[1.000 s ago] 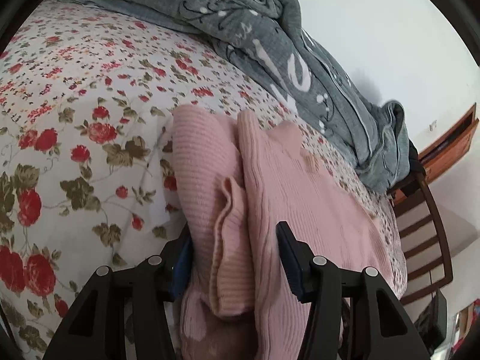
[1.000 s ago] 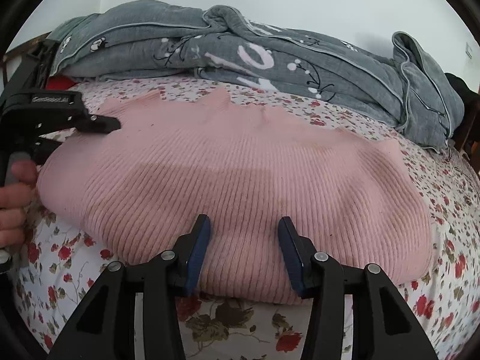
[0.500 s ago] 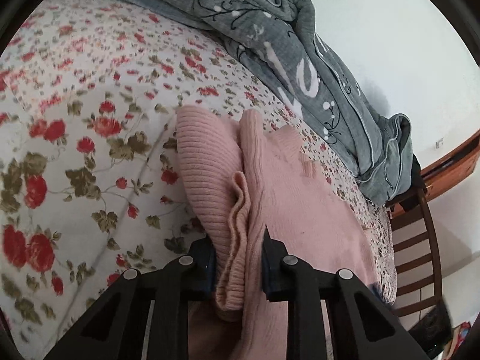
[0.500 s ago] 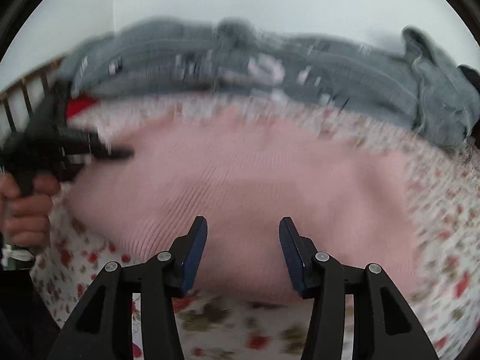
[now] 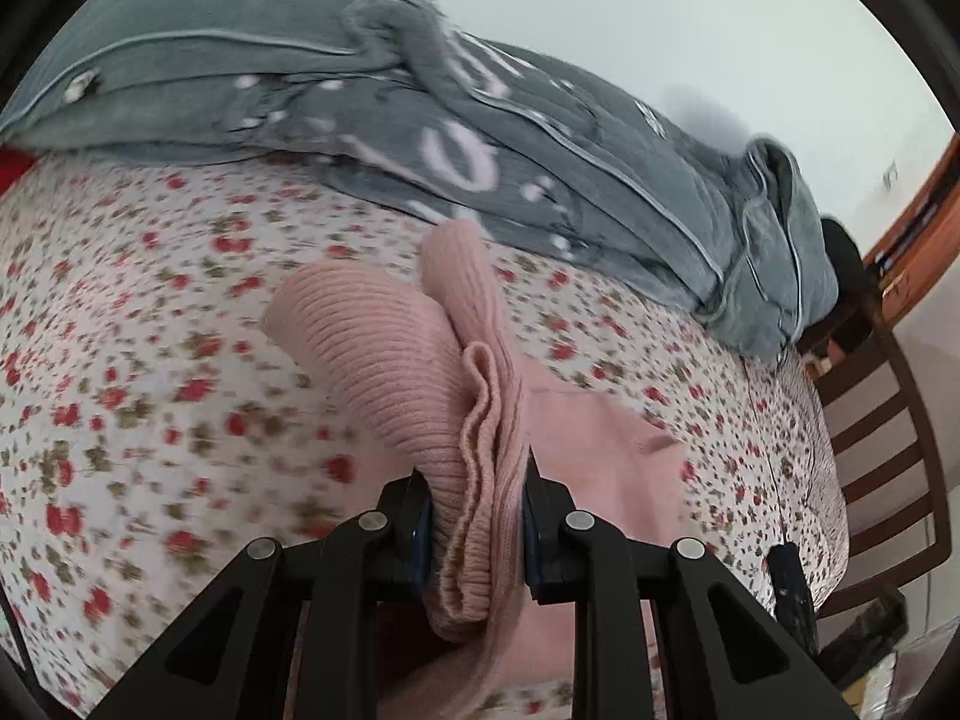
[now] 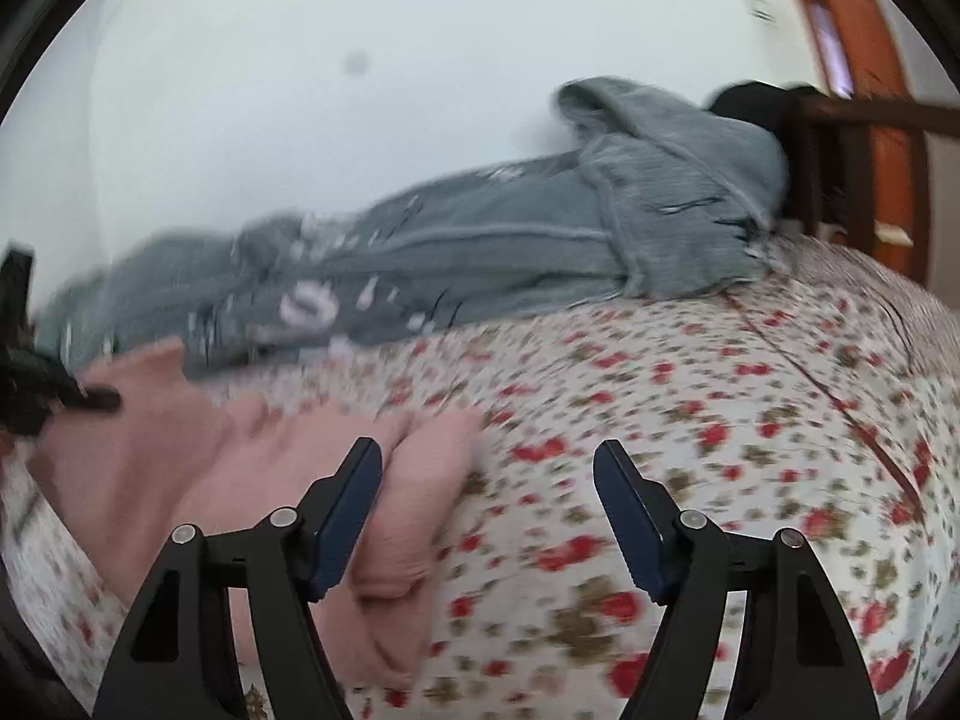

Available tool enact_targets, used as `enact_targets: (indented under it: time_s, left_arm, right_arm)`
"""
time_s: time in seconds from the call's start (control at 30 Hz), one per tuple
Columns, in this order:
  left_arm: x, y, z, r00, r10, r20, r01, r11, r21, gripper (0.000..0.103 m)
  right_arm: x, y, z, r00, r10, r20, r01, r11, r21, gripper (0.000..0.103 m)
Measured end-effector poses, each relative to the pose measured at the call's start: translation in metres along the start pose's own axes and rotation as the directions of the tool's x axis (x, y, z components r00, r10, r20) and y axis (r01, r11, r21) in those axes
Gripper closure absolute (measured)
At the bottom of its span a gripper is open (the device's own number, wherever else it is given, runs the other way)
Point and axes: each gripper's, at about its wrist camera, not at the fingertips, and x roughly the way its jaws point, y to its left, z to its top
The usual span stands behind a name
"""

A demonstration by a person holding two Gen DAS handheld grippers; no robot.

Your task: Fold small clothes

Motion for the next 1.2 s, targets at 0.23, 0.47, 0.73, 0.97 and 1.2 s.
enact_targets:
  time_s: [0.23, 0.47, 0.73, 0.97, 1.2]
  left_arm:
    - [0.074, -0.100, -0.030, 0.992, 0.018, -0.129, -0.005, 0.995, 0.102, 0.081]
    - [0.085, -0.123, -0.054, 0.975, -0.101, -0.200, 0.141, 0.969, 0.201, 0.066]
    - [0.035, -0.059, -0.057, 0.999, 0.038, 0.011, -0.040, 0.972, 0.232, 0.053]
    - [0.025, 0.006, -0.096, 0.997, -0.036, 0.067, 0.020, 0.973, 0.229, 0.049]
    - [0.010, 0.028, -0.099, 0.982, -0.124, 0.144, 0.079, 0.955, 0.285, 0.044]
  right_arm:
    - [-0.004, -0.044, 0.003, 0.999, 0.050, -0.022, -0.046, 0.988, 0.149, 0.030]
    - [0.001, -0.042, 0.003, 0.993, 0.104, -0.058, -0.098, 0.991, 0.091, 0.030]
    - [0.010, -0.016, -0.001, 0.968, 0.234, -0.095, -0.220, 0.966, 0.136, 0.030]
    - [0.023, 0.041, -0.004, 0.916, 0.372, -0.153, -0.354, 0.926, 0.133, 0.028]
    - [0.046, 0.105, 0.008, 0.935, 0.269, -0.233, -0.272, 0.962, 0.021, 0.024]
